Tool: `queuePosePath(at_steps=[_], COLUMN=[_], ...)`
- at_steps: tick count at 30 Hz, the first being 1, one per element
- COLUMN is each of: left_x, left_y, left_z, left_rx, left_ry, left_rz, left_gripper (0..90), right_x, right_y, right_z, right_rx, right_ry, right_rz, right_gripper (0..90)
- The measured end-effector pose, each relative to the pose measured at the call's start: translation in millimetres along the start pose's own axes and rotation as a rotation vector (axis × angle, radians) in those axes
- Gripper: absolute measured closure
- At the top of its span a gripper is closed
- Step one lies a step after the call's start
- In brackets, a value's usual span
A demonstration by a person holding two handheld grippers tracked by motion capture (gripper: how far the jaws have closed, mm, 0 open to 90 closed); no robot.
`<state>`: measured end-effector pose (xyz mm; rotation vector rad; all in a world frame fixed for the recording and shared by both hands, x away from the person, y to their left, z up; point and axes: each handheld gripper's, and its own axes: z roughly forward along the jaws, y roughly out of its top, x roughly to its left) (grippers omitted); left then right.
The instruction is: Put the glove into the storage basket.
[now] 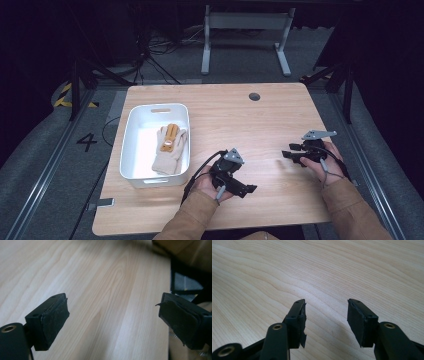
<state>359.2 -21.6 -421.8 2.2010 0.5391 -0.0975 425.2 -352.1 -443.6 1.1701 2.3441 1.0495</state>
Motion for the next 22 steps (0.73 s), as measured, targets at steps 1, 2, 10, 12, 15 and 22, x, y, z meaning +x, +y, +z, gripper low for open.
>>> queuePosePath(at_steps=[1, 2, 10, 12, 15, 22], left_x=[0.1, 0.7, 8.4, 12.8, 16.7, 17.7], left_y=[-2.8, -4.8, -13.9, -16.0, -17.1, -17.5], left_z=[2.9, 5.2, 19.1, 16.5, 15.1, 12.6], left_rx=[0.015, 0.034, 0.226, 0.238, 0.221, 0.199], left_ry=[0.006, 0.008, 0.117, 0.123, 0.111, 0.124], left_rz=[-0.002, -0.004, 0.018, 0.007, -0.03, -0.021], left_gripper=[9.6, 9.6, 11.0, 11.2, 11.2, 9.6], right_x=[-0.4, -0.7, 0.4, 0.5, 0.2, 0.3], right_y=[-0.2, -0.4, -1.8, -2.1, -2.5, -2.4], right_z=[0.1, 0.3, 4.1, 4.5, 4.8, 5.9], right_rx=[0.0, 0.002, 0.014, 0.015, 0.018, 0.017], right_ry=[0.0, -0.001, 0.007, 0.008, 0.008, 0.008], right_rz=[0.002, 0.007, -0.001, -0.005, -0.005, -0.001], right_gripper=[49.9, 49.9, 49.9, 49.8, 49.8, 49.6])
